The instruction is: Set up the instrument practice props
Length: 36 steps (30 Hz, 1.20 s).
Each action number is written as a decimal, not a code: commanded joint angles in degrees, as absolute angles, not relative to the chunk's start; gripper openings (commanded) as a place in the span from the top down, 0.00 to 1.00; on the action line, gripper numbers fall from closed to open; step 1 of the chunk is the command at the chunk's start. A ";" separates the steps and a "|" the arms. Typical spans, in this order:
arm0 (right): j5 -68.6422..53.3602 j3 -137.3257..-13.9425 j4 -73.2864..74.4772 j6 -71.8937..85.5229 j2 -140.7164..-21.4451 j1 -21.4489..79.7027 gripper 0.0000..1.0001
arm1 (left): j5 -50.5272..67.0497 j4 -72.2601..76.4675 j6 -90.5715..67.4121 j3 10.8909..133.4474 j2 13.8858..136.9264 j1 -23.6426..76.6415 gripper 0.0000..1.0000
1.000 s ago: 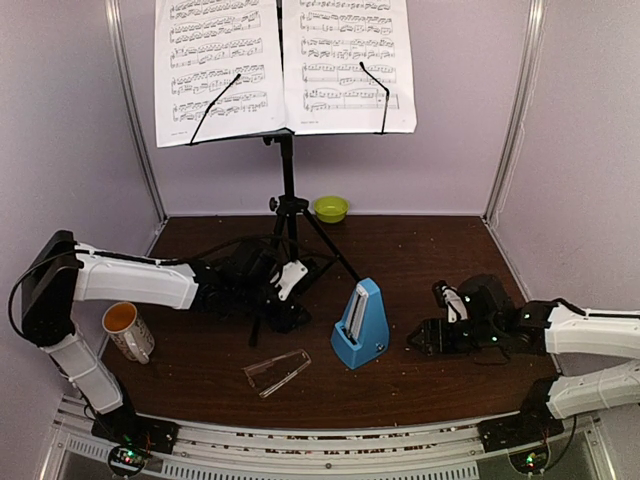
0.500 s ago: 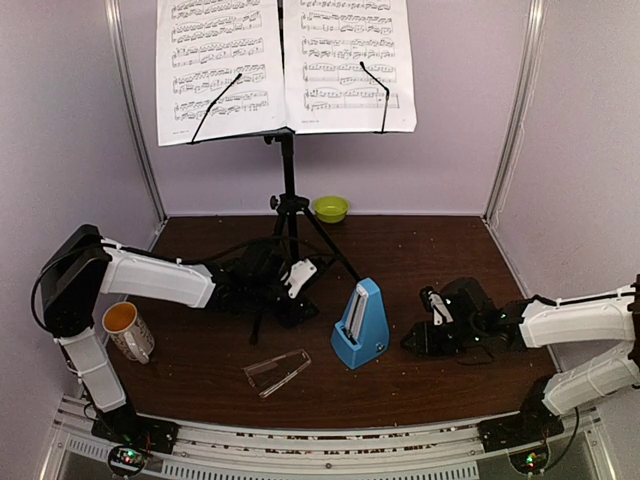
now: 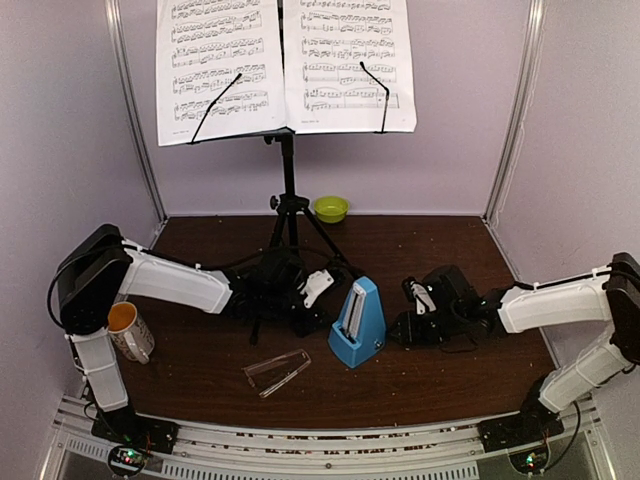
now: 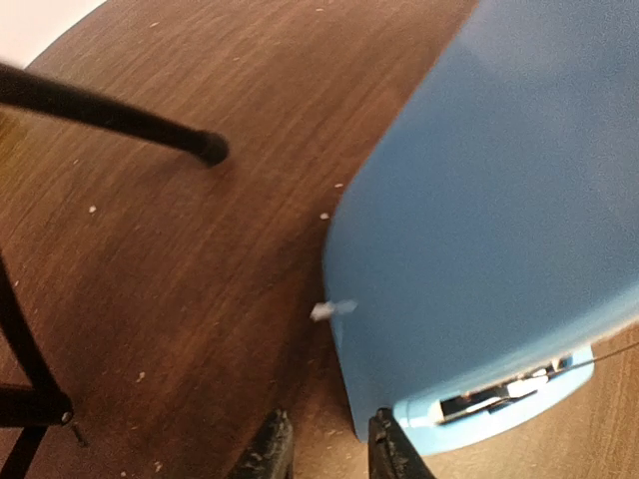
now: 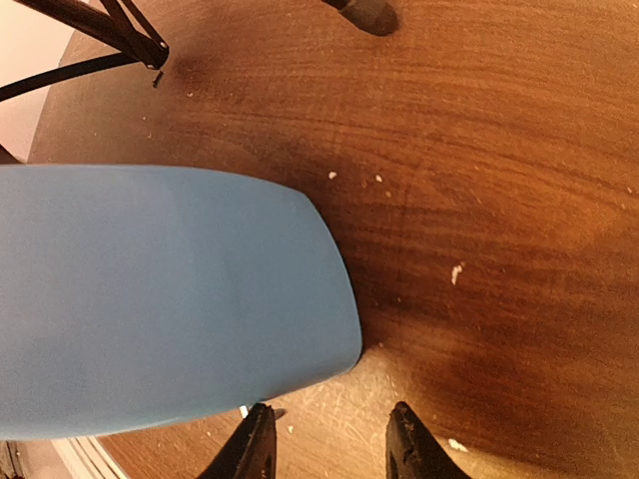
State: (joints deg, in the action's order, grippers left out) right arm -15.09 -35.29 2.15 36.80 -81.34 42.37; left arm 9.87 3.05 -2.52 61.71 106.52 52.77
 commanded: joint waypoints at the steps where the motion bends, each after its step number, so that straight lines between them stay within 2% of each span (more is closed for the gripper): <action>1: -15.05 -38.94 1.65 35.00 -83.08 42.39 0.62 | 12.18 5.25 -1.21 63.04 106.62 55.85 0.72; 8: -13.63 -44.08 3.98 32.22 -86.30 41.34 0.64 | 11.88 7.62 -4.12 61.86 106.24 58.95 0.73; 13: -13.23 -44.19 6.11 30.66 -84.39 40.88 0.62 | 8.91 9.65 -8.01 60.80 105.25 58.40 0.73; 15: -12.36 -42.83 7.30 29.74 -81.53 40.64 0.58 | 8.86 10.56 -9.10 59.66 103.82 57.78 0.72; 21: -11.12 -37.54 8.96 24.46 -69.33 40.25 0.33 | 9.33 10.32 -8.07 56.86 99.95 56.71 0.71; 26: -16.11 -31.77 3.95 22.10 -60.61 40.42 0.18 | 10.05 9.28 -6.76 57.45 99.48 56.69 0.69; 30: -20.12 -29.75 -0.02 22.70 -58.38 41.73 0.11 | 10.10 8.54 -6.70 59.15 100.57 56.60 0.69; 36: -18.64 -30.19 -2.61 23.35 -57.42 45.40 0.09 | 10.25 8.51 -7.37 60.24 101.16 56.60 0.69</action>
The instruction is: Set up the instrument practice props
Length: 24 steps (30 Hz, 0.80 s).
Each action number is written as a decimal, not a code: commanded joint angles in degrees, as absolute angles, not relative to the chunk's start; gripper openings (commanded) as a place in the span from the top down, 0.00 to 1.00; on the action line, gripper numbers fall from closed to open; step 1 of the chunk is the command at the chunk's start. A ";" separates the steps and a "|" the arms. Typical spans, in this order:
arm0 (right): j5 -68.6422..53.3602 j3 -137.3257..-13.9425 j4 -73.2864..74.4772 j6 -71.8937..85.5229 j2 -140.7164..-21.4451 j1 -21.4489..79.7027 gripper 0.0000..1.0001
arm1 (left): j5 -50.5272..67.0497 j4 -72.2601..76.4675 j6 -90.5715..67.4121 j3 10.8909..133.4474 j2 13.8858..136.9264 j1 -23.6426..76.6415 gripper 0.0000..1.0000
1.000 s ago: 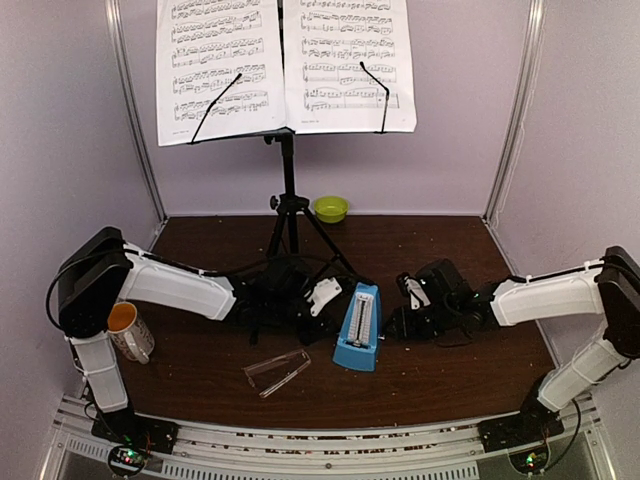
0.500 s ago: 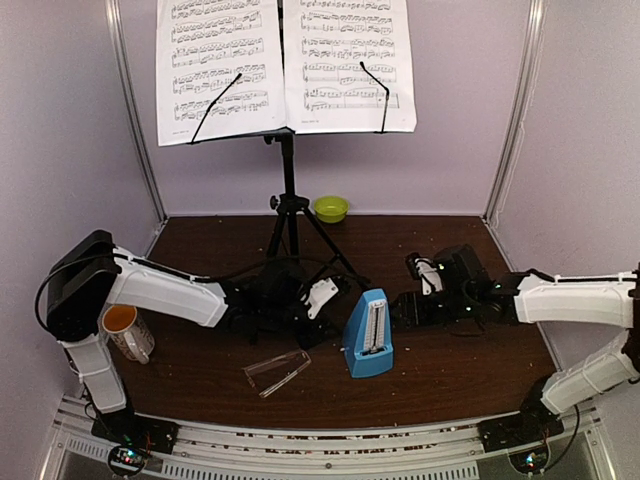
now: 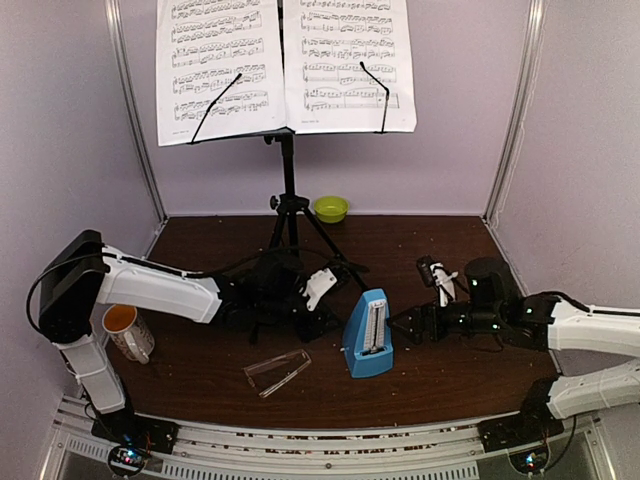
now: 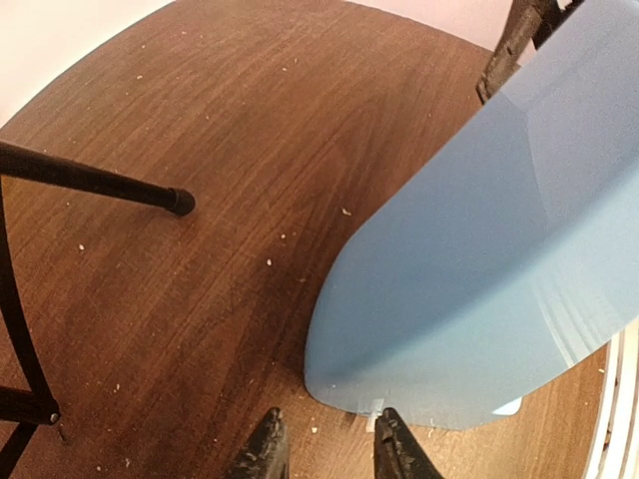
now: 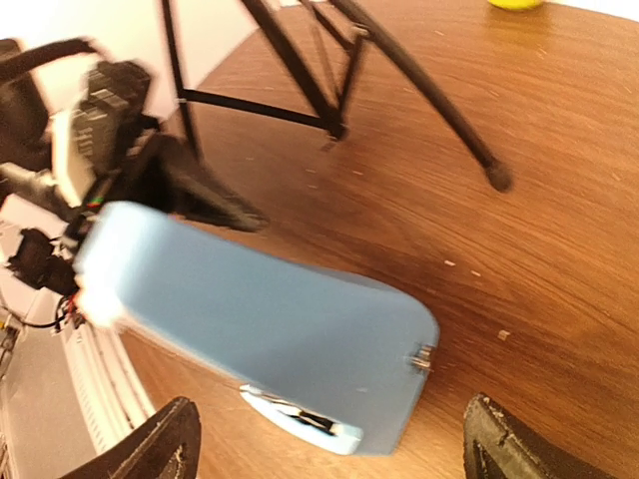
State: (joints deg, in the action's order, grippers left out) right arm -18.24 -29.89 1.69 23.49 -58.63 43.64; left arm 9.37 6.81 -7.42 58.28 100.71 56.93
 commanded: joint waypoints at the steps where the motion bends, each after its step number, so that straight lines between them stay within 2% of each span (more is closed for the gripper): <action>1: -18.57 -30.46 -2.97 23.48 -57.64 45.64 0.09 | 10.25 8.60 -7.44 60.33 101.21 56.60 0.69; 10: -19.34 -33.70 -3.31 22.60 -60.98 48.24 0.10 | 10.34 7.45 -7.21 61.18 101.47 56.60 0.69; 16: -17.43 -34.39 -3.61 23.03 -62.27 48.30 0.20 | 10.36 7.24 -7.23 61.76 101.77 56.65 0.69; 20: -15.91 -34.87 -3.97 24.09 -63.07 48.26 0.21 | 10.22 6.85 -7.22 62.00 101.95 56.65 0.69; 24: -14.58 -34.85 -4.15 24.81 -63.82 48.25 0.30 | 10.02 6.62 -7.33 62.12 102.04 56.63 0.69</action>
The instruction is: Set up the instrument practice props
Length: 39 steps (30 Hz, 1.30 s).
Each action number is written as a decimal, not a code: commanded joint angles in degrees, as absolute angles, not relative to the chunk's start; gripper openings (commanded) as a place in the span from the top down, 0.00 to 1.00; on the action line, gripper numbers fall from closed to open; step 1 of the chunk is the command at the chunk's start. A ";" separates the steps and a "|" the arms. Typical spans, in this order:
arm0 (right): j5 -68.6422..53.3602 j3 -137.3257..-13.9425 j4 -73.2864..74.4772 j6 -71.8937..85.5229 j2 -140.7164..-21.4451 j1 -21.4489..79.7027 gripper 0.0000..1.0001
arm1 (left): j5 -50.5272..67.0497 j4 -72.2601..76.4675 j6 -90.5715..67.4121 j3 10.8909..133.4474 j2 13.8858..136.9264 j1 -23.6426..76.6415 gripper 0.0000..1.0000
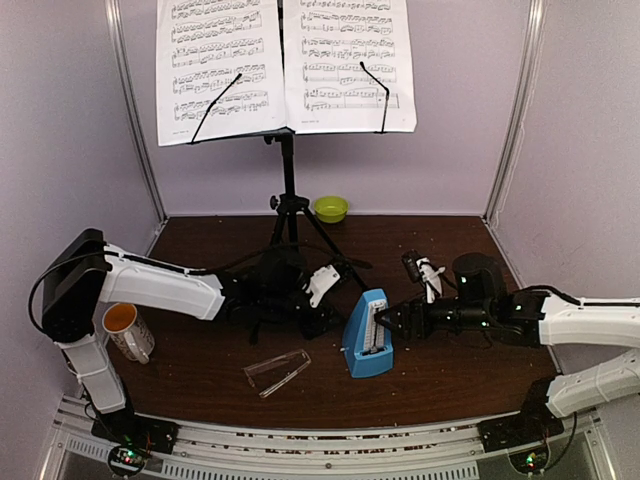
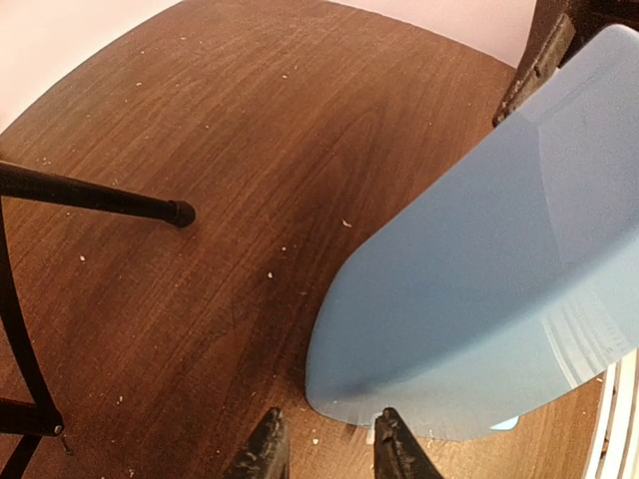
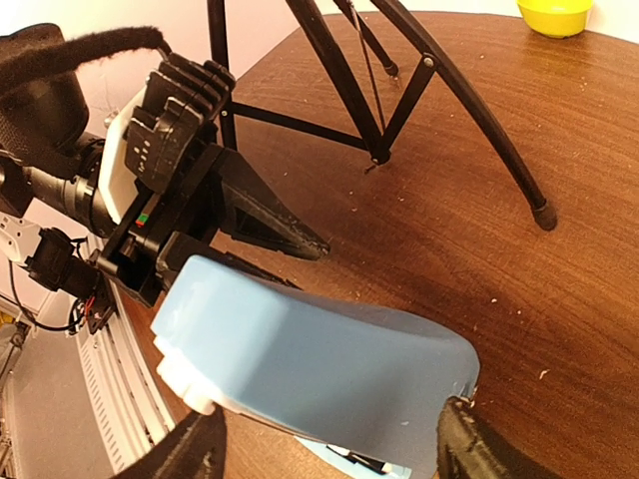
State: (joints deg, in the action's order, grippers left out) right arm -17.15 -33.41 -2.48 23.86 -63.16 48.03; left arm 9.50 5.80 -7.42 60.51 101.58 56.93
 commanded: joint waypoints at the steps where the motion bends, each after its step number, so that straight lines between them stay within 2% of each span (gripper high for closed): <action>1: -14.14 -35.02 -4.09 24.99 -63.90 48.25 0.32 | 9.98 6.64 -7.32 62.21 102.04 56.63 0.69; 11: -11.51 -34.13 -2.20 25.10 -62.56 48.26 0.51 | 9.64 6.35 -7.50 62.18 102.04 56.60 0.69; 16: -11.97 -32.33 -2.18 24.72 -60.57 48.25 0.54 | 9.49 6.29 -7.41 61.96 101.95 56.60 0.69; 18: -12.66 -31.78 -2.23 24.50 -59.94 48.33 0.51 | 9.51 6.38 -7.39 61.88 101.95 56.60 0.69; 23: -13.04 -30.82 -1.64 24.20 -58.56 48.41 0.30 | 9.55 6.59 -7.52 61.83 101.95 56.60 0.69; 28: -11.43 -30.71 -0.88 24.03 -57.75 48.92 0.20 | 9.41 6.83 -7.75 61.70 101.87 56.60 0.68; 32: -8.59 -31.51 0.71 24.02 -57.87 49.39 0.19 | 9.28 6.82 -7.86 61.78 101.87 56.65 0.68; 39: -0.61 -31.89 5.48 26.37 -56.10 49.31 0.22 | 8.48 6.56 -8.00 61.48 100.89 56.60 0.67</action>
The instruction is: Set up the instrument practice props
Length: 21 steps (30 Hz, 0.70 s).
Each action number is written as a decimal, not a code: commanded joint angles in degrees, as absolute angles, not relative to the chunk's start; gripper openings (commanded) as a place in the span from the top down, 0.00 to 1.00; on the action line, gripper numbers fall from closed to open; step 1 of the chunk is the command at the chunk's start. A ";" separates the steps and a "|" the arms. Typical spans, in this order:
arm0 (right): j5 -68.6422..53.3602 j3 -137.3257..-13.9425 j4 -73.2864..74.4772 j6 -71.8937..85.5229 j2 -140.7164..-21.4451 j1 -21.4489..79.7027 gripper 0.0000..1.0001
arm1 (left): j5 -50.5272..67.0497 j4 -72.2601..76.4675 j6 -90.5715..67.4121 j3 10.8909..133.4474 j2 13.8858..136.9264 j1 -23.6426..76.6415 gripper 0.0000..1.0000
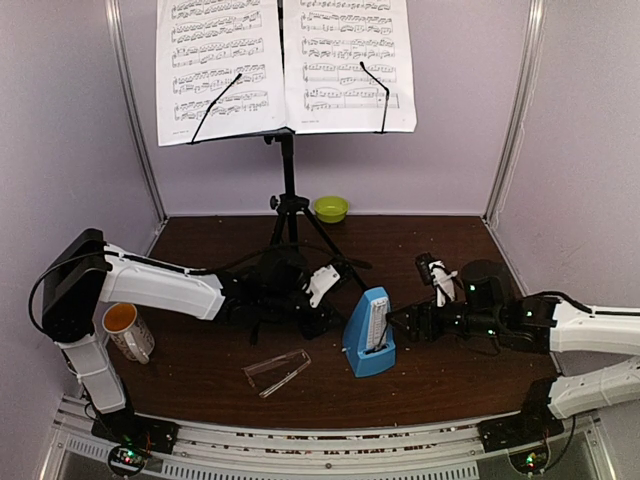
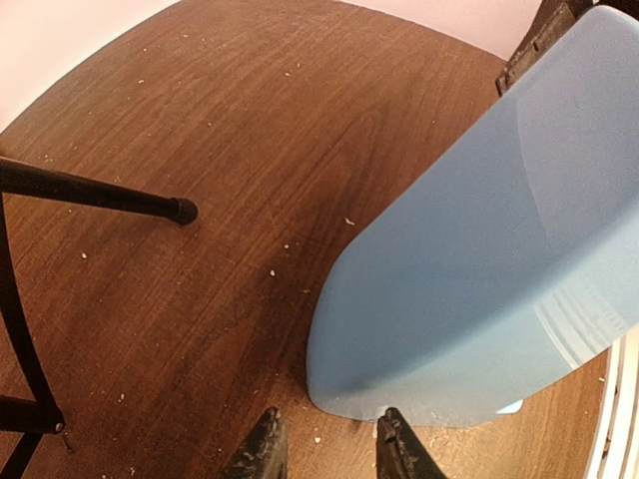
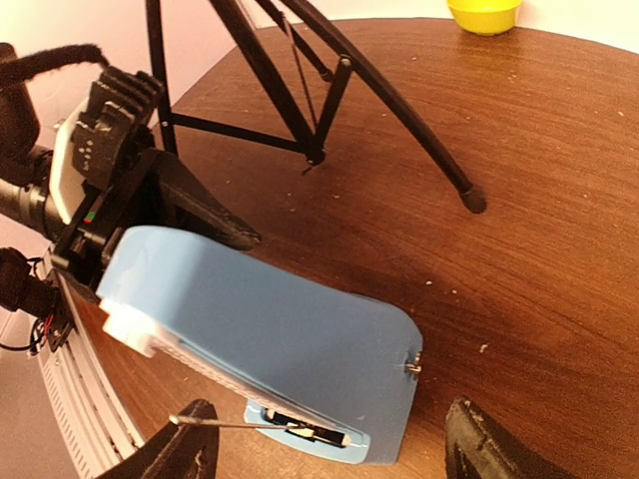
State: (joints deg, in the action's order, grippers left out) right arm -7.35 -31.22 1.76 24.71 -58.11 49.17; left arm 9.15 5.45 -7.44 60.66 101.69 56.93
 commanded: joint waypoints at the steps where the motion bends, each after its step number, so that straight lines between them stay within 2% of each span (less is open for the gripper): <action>1: 0.43 -31.84 6.18 26.70 -55.63 49.24 0.23 | 8.38 6.58 -8.02 61.35 100.75 56.60 0.67; 15: 7.60 -31.09 15.60 31.44 -54.86 42.48 0.24 | 6.16 6.23 -9.33 58.53 96.03 56.44 0.67; 21: 6.04 -35.21 17.58 30.68 -52.98 39.66 0.16 | 4.03 6.87 -11.37 54.66 91.26 56.04 0.67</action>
State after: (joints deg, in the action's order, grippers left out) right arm 5.30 -30.96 15.27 30.48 -54.63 41.32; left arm 6.20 5.13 -9.30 57.23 95.04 56.75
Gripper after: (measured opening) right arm 0.810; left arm 0.328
